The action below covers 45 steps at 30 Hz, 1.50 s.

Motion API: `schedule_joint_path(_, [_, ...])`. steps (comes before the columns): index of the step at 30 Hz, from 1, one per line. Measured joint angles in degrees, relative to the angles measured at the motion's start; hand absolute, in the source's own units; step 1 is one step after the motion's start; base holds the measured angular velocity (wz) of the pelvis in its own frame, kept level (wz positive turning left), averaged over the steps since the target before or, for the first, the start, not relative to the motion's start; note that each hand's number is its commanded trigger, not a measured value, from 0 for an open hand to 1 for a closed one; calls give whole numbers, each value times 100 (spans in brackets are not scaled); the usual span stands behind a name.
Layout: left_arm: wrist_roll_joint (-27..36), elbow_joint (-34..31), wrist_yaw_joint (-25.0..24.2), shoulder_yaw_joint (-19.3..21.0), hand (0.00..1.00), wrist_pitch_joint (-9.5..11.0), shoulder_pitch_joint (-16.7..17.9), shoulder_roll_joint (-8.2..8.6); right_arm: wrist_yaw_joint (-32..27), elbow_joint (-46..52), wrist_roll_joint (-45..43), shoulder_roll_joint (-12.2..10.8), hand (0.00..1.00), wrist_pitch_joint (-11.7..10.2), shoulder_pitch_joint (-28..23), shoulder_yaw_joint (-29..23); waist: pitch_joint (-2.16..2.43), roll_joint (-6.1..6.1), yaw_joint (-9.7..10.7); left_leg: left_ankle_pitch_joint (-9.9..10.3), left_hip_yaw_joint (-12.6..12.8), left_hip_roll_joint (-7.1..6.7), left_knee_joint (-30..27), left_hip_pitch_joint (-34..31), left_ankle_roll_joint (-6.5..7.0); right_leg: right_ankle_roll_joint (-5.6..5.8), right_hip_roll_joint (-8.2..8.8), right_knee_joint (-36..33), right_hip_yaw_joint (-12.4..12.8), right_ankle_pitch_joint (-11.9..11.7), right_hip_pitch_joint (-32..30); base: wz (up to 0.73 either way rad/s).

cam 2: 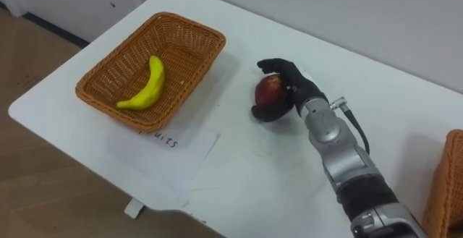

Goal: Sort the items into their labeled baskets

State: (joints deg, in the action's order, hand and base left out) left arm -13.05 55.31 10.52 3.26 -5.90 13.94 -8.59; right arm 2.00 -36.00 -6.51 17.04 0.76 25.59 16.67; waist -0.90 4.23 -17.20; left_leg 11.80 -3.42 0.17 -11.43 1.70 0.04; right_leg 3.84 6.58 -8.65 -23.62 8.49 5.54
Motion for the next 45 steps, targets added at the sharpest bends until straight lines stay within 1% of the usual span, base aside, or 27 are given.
schedule_joint_path(4, [0,0,0,-5,0,-2,-2,-1,115,-2,-2,3,100,6,-2,8,9,14,3,0,0,-1,2,-1,0,0,-2,0,1,0,4,0])
schedule_joint_path(21, [5,6,0,-9,0,-5,29,-8,516,-153,-44,-6,100,24,-7,14,8,14,-8,1,-3,0,7,22,0,0,0,-9,-4,0,45,0])
schedule_joint_path(33, [7,7,11,-8,0,-8,12,-6,484,-151,20,-10,100,29,-3,7,12,21,-16,-2,0,-1,2,45,1,0,5,-4,6,0,33,0])
schedule_joint_path(35, [6,14,38,-9,0,-8,11,-6,412,-150,25,-23,100,58,-2,7,18,34,-18,-3,0,-2,2,43,1,0,4,-4,5,0,38,0])
schedule_joint_path(37, [7,59,56,-8,0,-7,12,-5,389,-132,203,-33,100,64,-2,-4,23,50,-5,-3,-4,-1,2,44,1,0,4,-3,-10,0,55,0])
schedule_joint_path(40, [3,175,56,-7,0,-18,20,-6,295,130,432,-30,100,81,-1,-51,25,61,10,-3,-3,-2,4,46,1,0,5,-4,-9,0,80,0])
schedule_joint_path(41, [-3,209,54,-7,0,-48,31,-6,257,337,455,-24,100,119,0,-53,25,61,11,-3,-2,-2,6,64,1,0,5,-3,-11,0,98,0])
schedule_joint_path(45, [-4,210,27,-6,0,-121,79,-6,207,825,458,-23,100,130,36,-53,28,65,17,-3,-18,-1,12,103,1,0,4,1,-56,0,163,6])
